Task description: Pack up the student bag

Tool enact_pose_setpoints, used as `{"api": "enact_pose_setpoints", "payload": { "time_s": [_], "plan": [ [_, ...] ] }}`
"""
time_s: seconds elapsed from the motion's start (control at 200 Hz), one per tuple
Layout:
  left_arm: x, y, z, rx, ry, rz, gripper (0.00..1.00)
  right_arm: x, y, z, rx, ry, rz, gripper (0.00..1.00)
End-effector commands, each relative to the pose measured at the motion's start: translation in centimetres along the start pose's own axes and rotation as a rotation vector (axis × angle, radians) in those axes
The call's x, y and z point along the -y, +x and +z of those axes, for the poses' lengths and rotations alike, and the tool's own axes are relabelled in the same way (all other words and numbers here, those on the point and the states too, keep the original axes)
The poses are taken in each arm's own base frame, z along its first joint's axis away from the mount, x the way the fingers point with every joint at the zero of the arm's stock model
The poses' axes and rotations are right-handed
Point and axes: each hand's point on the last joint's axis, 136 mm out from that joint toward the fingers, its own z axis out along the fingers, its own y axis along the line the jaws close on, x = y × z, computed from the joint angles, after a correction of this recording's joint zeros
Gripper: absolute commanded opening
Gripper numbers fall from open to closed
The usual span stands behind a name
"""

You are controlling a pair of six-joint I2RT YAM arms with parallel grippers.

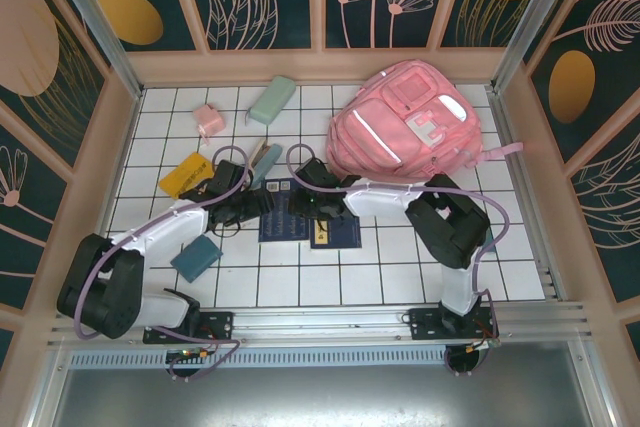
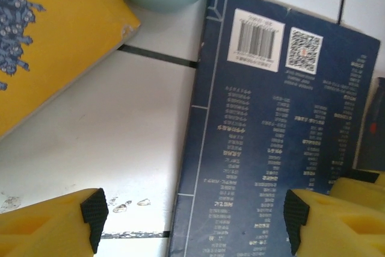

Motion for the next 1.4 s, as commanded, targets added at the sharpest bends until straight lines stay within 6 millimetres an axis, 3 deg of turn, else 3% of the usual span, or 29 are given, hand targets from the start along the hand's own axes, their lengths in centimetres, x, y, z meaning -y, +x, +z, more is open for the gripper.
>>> {"api": "enact_pose_setpoints", "payload": {
  "time_s": [0.0,0.13,0.285,0.395,0.585,0.83,1.161,1.286,1.396],
  "plan": [
    [-0.9,0.3,1.0,0.005,-0.028,0.004,0.77,1.4,0.0,0.9,0.004,0.076,0.034,0.42],
    [-1.2,0.7,2.1,-0.018,-0.037,0.013,0.75,2.5,-0.3,0.6,0.012,0.156,0.031,0.39],
    [-1.1,0.8,2.7,-0.023,-0.032,0.011,0.74,0.1,-1.3,-1.3,0.05,0.062,-0.016,0.41],
    [-1.0,0.6,2.6,-0.017,-0.03,0.015,0.74,-0.1,-1.6,-1.7,0.041,0.075,-0.033,0.41],
    [-0.9,0.5,2.7,-0.02,-0.026,0.019,0.74,1.9,-0.3,-0.4,-0.002,0.131,-0.028,0.4],
    [-0.3,1.6,3.7,-0.075,0.023,0.026,0.71,2.4,1.8,2.0,-0.085,0.094,-0.012,0.36],
    [3.0,3.9,4.7,-0.203,0.231,-0.003,0.57,2.4,2.2,2.6,-0.097,0.074,0.002,0.29],
    [5.3,4.0,3.7,-0.227,0.362,-0.013,0.55,2.6,2.3,2.7,-0.1,0.07,0.009,0.29],
    [8.0,3.4,1.5,-0.217,0.509,-0.019,0.53,2.8,2.3,2.7,-0.099,0.067,0.015,0.27]
  ]
}}
